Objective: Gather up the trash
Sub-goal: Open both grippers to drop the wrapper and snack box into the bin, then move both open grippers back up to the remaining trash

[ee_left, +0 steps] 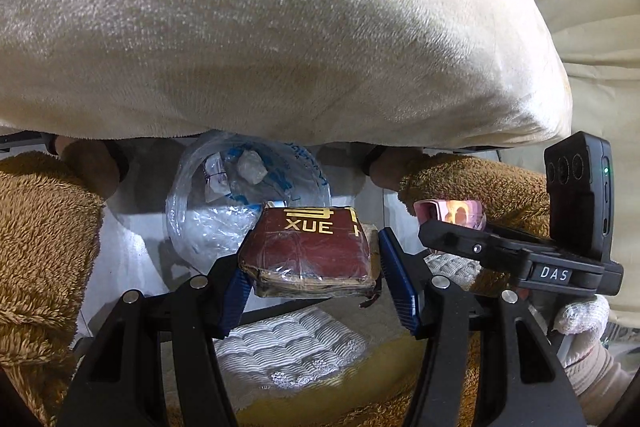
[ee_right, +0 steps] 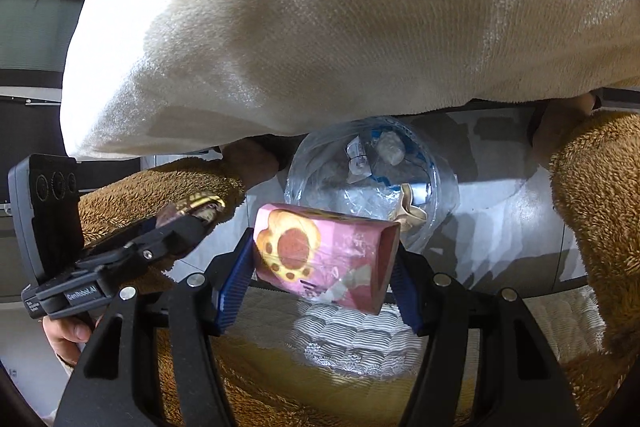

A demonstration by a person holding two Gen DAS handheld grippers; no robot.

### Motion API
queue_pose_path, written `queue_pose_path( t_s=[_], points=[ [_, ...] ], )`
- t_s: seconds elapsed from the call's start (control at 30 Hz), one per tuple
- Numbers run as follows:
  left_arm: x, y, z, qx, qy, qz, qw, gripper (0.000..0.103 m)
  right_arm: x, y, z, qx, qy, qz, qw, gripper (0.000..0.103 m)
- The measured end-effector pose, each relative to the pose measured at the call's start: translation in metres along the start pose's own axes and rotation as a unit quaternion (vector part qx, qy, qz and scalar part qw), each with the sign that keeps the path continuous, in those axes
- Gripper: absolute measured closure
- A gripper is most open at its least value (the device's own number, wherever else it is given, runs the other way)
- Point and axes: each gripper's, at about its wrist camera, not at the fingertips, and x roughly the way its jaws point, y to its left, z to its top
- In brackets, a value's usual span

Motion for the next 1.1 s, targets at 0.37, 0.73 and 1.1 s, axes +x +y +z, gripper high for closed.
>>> queue_pose_path(
  t_s=[0.37,0.73,1.1],
  points=[
    [0.001,0.003,-0.002,-0.004,0.007,0.010,0.9999,0.028,-0.002,-0.001,0.003,0.021,-0.005,0.024,0.999,0.025],
    [-0.023,-0.002,-0.001,0.011,-0.050,-0.008,0.9987,0.028,-0.020,0.009,0.003,-0.013,-0.046,0.043,0.998,0.025],
    [-0.074,-0.034,-0.005,0.093,-0.169,-0.019,0.9809,0.028,-0.073,0.036,-0.004,-0.105,-0.173,0.029,0.979,0.026]
  ],
)
